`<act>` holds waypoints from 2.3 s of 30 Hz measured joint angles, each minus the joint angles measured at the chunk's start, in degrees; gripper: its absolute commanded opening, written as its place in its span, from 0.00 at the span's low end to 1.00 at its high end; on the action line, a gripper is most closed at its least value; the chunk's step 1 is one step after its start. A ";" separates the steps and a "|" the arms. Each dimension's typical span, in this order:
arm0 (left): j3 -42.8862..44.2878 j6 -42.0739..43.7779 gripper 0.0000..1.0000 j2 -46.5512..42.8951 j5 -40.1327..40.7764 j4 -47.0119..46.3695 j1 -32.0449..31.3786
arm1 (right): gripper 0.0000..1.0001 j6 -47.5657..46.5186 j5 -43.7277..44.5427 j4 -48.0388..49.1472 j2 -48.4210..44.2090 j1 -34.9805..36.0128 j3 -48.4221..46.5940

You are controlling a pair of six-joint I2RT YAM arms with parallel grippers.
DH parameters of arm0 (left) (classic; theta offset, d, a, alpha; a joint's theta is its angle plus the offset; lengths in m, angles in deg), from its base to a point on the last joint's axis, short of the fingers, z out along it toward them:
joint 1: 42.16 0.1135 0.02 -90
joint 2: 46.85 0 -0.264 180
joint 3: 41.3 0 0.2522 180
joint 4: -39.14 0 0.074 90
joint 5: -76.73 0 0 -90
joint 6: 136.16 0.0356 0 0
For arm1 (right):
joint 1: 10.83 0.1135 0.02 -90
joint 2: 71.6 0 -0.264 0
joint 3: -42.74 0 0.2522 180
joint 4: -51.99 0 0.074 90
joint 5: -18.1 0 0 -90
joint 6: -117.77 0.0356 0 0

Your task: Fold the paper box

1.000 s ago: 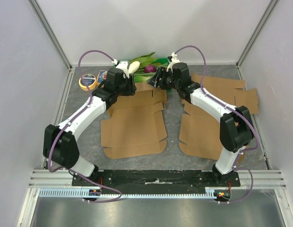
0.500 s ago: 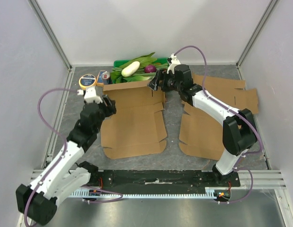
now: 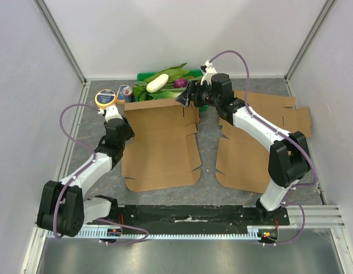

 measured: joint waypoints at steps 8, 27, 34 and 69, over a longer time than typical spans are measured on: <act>4.74 4.68 0.39 6.23 -4.48 -5.73 1.33 | 0.77 0.28 -0.76 -0.50 0.98 0.00 -1.44; 1.86 7.41 0.11 7.85 -4.50 -13.86 1.36 | 0.39 13.09 1.66 -2.47 6.03 1.79 -2.67; 1.44 8.15 0.02 7.54 -4.33 -14.08 1.53 | 0.00 27.12 2.34 12.07 4.68 1.79 7.58; -1.53 6.25 0.02 2.01 -4.11 -10.95 1.44 | 0.00 -9.11 41.00 10.19 1.03 14.14 27.54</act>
